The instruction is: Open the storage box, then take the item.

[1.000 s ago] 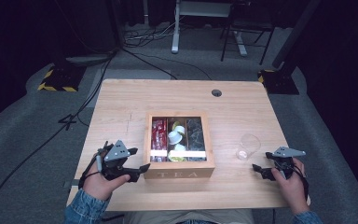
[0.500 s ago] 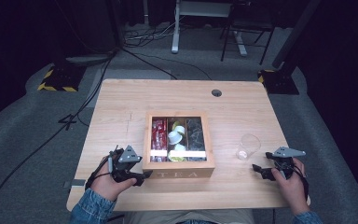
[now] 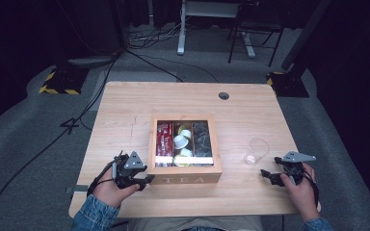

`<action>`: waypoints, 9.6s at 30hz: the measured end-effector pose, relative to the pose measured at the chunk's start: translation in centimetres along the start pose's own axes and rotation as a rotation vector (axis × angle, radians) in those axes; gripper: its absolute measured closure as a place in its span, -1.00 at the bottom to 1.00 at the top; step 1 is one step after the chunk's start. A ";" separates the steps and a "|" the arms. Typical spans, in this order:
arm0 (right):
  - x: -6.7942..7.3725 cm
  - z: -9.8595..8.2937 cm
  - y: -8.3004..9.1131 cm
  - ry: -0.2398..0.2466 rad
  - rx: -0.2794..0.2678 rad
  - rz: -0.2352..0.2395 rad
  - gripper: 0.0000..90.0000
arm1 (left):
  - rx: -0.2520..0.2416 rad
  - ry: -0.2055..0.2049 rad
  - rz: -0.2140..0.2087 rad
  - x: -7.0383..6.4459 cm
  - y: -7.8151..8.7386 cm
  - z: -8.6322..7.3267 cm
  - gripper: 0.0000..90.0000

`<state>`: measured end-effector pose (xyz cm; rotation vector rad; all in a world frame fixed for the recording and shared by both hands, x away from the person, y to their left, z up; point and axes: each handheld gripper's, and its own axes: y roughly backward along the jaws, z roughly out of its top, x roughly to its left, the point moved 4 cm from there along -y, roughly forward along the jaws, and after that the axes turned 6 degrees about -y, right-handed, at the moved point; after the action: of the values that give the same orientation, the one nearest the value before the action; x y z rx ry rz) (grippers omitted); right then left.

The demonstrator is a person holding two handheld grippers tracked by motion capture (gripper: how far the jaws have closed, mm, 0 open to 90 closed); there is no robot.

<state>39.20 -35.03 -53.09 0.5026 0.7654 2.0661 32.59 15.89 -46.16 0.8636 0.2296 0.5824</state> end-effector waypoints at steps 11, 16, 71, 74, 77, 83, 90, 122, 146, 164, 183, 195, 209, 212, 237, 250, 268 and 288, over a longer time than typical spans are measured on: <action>0.3 -0.2 0.3 -0.040 -0.009 -0.022 -0.60 | 0.006 -0.015 0.012 -0.1 0.6 0.4 0.31; 0.8 0.6 1.5 -0.083 -0.072 0.012 -0.54 | -0.024 -0.021 0.029 -0.1 1.2 0.7 0.36; 15.8 14.2 1.4 0.309 -0.187 0.194 -0.08 | -0.262 -0.009 0.123 2.0 4.0 3.5 0.33; 15.8 14.4 1.3 0.323 -0.196 0.197 -0.07 | -0.283 -0.005 0.122 2.1 4.1 3.4 0.33; 15.8 14.7 1.4 0.338 -0.202 0.192 -0.07 | -0.304 0.015 0.112 2.1 4.2 3.4 0.23; 15.6 15.9 1.8 0.335 -0.221 0.198 -0.06 | -0.287 0.013 0.124 2.1 4.3 3.2 0.10; 14.9 19.0 2.7 0.343 -0.257 0.203 0.02 | -0.279 0.045 0.151 2.7 4.6 2.2 0.03; 12.3 28.5 -0.5 0.302 -0.359 0.265 0.30 | -0.230 0.137 0.200 4.8 4.4 -1.1 -0.12; 10.3 32.4 -3.4 0.238 -0.373 0.149 0.18 | -0.217 0.139 0.166 6.4 3.0 -0.8 -0.14; 8.8 32.8 -7.1 0.173 -0.330 0.087 0.01 | -0.194 0.164 0.160 6.8 2.6 -1.7 -0.16; 7.8 31.4 -9.7 0.092 -0.288 0.069 -0.14 | -0.171 0.172 0.142 6.8 2.2 -1.9 -0.20; 7.6 30.7 -10.3 0.064 -0.255 0.055 -0.30 | -0.163 0.170 0.141 6.9 2.1 -2.1 -0.20; 7.6 31.0 -8.4 0.047 -0.263 0.074 -0.50 | -0.159 0.170 0.137 7.0 2.1 -2.2 -0.21; 8.2 30.8 -7.1 0.057 -0.266 0.116 -0.49 | -0.160 0.172 0.142 7.1 2.2 -2.3 -0.21; 12.9 23.7 -5.8 0.152 -0.057 0.271 -0.10 | -0.028 0.254 0.117 7.2 -0.5 -5.4 -0.31; 14.9 20.3 -8.0 0.229 0.080 0.313 -0.16 | 0.016 0.259 0.105 7.4 -2.6 -6.5 -0.29; 15.0 18.3 -10.0 0.314 0.180 0.208 0.23 | -0.007 0.204 0.144 7.7 -3.2 -6.6 -0.35; 15.4 18.3 -10.0 0.323 0.173 0.199 0.76 | -0.018 0.175 0.157 7.8 -3.5 -6.7 -0.40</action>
<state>47.35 -11.69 -45.43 0.3536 1.1298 2.3101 37.53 22.88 -52.77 0.8184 0.3165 0.8072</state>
